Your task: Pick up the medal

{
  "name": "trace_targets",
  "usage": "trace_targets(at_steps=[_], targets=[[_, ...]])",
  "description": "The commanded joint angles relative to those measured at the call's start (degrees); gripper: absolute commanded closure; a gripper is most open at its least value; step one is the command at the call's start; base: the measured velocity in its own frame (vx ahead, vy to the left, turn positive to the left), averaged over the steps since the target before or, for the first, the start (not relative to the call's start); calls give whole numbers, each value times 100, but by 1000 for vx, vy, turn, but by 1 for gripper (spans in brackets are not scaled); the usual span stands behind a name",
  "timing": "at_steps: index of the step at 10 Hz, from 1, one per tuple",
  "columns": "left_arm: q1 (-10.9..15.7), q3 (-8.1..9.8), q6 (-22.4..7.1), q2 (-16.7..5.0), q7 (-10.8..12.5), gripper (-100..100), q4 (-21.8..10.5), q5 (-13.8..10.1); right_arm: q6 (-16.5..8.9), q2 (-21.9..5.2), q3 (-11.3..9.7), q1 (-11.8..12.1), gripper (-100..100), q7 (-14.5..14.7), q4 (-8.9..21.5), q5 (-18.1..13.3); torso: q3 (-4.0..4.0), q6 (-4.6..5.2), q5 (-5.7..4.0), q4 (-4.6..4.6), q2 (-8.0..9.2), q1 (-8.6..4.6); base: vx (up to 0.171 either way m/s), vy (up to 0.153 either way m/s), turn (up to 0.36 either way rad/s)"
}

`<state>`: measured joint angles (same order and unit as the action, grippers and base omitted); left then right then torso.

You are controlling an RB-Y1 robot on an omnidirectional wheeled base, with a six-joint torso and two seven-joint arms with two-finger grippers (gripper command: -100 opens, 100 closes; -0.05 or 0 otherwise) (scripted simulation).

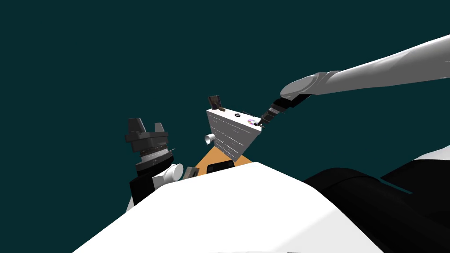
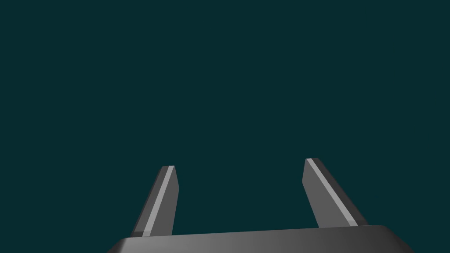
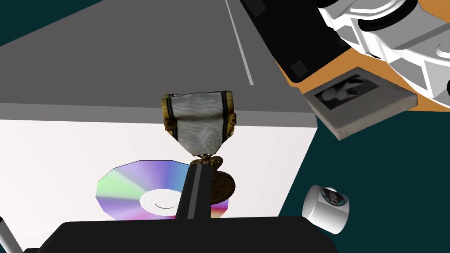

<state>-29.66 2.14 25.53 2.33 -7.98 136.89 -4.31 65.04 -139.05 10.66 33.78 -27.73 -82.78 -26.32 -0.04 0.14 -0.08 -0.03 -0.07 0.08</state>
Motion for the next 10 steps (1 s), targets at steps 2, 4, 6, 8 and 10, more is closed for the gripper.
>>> trace_targets(at_steps=[2,4,6,8,10], targets=[[0,0,0,0,0,0,0,0,0,0,0,0,100,0,0,0,0,0,0,0,0,0,0,0,0],[0,0,0,0,0,0,0,0,-42,7,175,-222,-100,0,114,75,0,0,0,0,0,0,-21,2,8],[1,0,0,0,0,0,0,0,-85,59,323,-369,-100,8,175,153,16,-1,3,7,28,5,-97,2,23],[1,0,0,0,0,0,0,0,-165,194,552,-554,-100,44,232,287,28,0,1,12,47,-1,-141,-10,49],[2,-1,0,0,0,0,-1,0,-263,379,776,-708,-100,106,266,425,44,1,0,19,75,-1,-211,-5,61]])
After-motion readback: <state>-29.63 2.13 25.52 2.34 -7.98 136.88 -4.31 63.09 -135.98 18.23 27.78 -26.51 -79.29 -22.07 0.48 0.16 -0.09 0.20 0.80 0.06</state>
